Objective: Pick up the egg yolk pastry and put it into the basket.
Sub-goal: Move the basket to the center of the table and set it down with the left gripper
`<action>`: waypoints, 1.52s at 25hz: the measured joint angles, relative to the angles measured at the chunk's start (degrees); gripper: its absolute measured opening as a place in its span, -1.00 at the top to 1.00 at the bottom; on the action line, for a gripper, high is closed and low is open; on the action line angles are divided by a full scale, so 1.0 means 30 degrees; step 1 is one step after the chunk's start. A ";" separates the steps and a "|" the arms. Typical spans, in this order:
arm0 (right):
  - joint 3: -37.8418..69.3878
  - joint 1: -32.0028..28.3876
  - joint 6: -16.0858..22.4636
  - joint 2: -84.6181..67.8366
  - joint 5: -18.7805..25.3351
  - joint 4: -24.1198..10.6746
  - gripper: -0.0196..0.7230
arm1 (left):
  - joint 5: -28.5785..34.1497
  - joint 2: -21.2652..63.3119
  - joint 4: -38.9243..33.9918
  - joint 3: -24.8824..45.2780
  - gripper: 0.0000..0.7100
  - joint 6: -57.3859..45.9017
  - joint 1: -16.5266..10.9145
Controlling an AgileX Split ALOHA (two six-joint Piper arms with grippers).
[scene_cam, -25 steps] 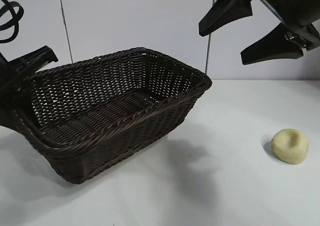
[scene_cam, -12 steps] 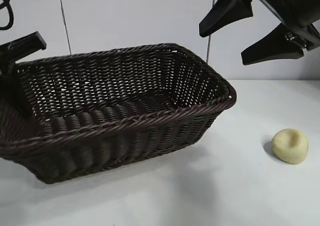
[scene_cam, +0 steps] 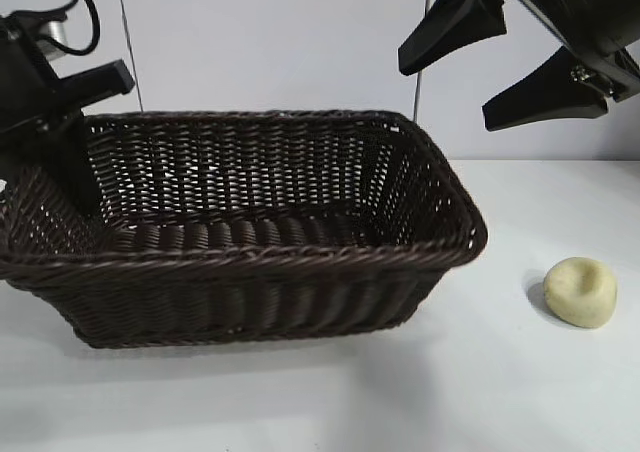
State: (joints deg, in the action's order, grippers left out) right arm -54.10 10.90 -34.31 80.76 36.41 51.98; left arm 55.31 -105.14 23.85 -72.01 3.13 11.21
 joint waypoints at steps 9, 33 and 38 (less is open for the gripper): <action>0.0000 0.0000 0.0000 0.0000 0.0000 -0.0129 -0.81 | -0.0480 -0.1199 0.1142 -0.0168 0.71 0.1091 0.0000; 0.0000 0.0000 0.0006 0.0000 0.0225 -0.0290 -0.81 | -0.1052 -0.2678 0.1412 -0.0328 0.53 0.2214 0.0392; 0.0000 0.0000 0.0006 0.0000 0.0234 -0.0336 -0.81 | -0.1017 -0.2678 0.1615 -0.0363 -0.18 0.2214 0.0392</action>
State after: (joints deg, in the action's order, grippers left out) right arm -54.10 10.90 -34.30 80.76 37.12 50.97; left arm 52.25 -113.17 28.70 -73.10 9.77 12.39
